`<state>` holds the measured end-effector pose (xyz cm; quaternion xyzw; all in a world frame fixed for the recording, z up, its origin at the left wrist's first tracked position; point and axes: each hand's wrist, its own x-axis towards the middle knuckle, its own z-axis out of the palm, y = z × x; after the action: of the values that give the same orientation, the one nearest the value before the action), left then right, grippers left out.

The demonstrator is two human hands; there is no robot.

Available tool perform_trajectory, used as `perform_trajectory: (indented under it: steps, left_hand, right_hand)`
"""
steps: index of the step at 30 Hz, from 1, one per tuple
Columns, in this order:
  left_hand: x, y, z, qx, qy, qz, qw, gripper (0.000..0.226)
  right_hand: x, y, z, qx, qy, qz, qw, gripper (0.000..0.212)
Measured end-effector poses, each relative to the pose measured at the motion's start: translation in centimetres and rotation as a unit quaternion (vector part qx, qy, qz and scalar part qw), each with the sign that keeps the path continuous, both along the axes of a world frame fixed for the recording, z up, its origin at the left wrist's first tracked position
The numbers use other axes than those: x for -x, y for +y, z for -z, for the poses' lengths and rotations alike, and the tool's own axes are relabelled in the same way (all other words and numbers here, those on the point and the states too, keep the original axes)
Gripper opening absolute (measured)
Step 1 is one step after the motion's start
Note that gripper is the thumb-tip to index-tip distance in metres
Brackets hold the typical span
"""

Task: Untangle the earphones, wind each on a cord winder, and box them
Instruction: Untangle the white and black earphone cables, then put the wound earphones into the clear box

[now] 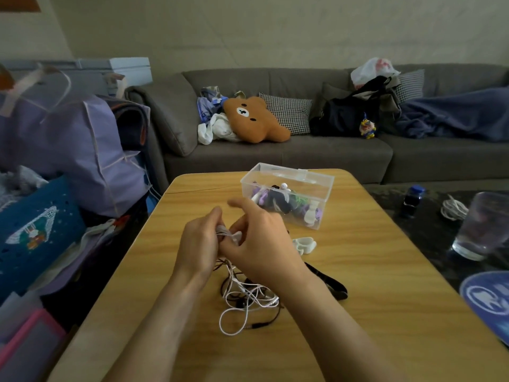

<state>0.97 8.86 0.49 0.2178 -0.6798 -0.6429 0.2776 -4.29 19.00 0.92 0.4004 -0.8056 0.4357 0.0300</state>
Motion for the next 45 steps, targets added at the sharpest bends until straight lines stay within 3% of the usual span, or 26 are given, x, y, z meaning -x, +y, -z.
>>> perform_trajectory:
  steps: [3, 14, 16, 19, 21, 22, 23, 25, 27, 29, 33, 41, 45]
  left_hand:
    - [0.6, 0.7, 0.1, 0.087, -0.001, 0.031, 0.996, 0.044]
    - [2.7, 2.3, 0.6, 0.116, -0.083, -0.086, 0.986, 0.035]
    - [3.2, 2.5, 0.6, 0.113, -0.095, -0.08, 0.986, 0.015]
    - [3.5, 1.9, 0.3, -0.04, -0.098, -0.005, 0.994, 0.012]
    - [3.3, 1.6, -0.4, -0.178, -0.045, 0.052, 0.982, 0.011]
    - [3.3, 1.3, -0.5, -0.201, -0.017, 0.042, 0.978, 0.013]
    - [3.6, 1.0, -0.4, -0.167, -0.01, 0.014, 0.986, 0.016]
    - [4.6, 0.4, 0.3, 0.043, -0.068, -0.031, 0.996, 0.021]
    - [5.7, 0.3, 1.3, 0.25, -0.118, 0.027, 0.961, 0.032]
    - [7.0, 0.4, 2.6, 0.344, -0.155, 0.107, 0.92, 0.043]
    - [8.3, 0.8, 4.4, 0.379, -0.213, 0.187, 0.881, 0.035]
    - [8.0, -0.3, 3.8, 0.334, -0.175, 0.079, 0.923, 0.04]
    - [7.3, -0.4, 3.3, 0.363, -0.271, 0.164, 0.876, 0.03]
  right_hand:
    - [0.7, 1.1, 0.4, -0.056, 0.085, 0.016, 0.995, 0.011]
    - [2.2, 3.2, 1.7, -0.027, 0.168, -0.012, 0.985, 0.026]
    - [2.6, 3.4, 1.7, -0.009, 0.174, -0.004, 0.985, 0.027]
    - [2.5, 3.5, 1.7, -0.037, 0.168, -0.007, 0.985, 0.03]
    - [3.2, 3.9, 1.7, -0.042, 0.119, 0.004, 0.992, 0.033]
    - [3.8, 4.3, 1.6, -0.026, 0.075, 0.018, 0.997, 0.035]
    - [4.3, 4.8, 1.5, -0.004, 0.029, 0.042, 0.999, 0.036]
    - [5.4, 5.7, 1.5, 0.04, -0.05, 0.099, 0.993, 0.03]
    - [6.3, 6.3, 1.7, 0.061, -0.096, 0.149, 0.982, 0.028]
    - [6.8, 6.4, 2.1, 0.063, -0.111, 0.189, 0.974, 0.029]
    - [7.1, 6.4, 2.4, 0.071, -0.127, 0.211, 0.966, 0.03]
    - [6.7, 6.1, 1.9, 0.104, -0.166, 0.212, 0.957, 0.027]
    - [6.5, 6.0, 1.9, 0.09, -0.17, 0.215, 0.958, 0.028]
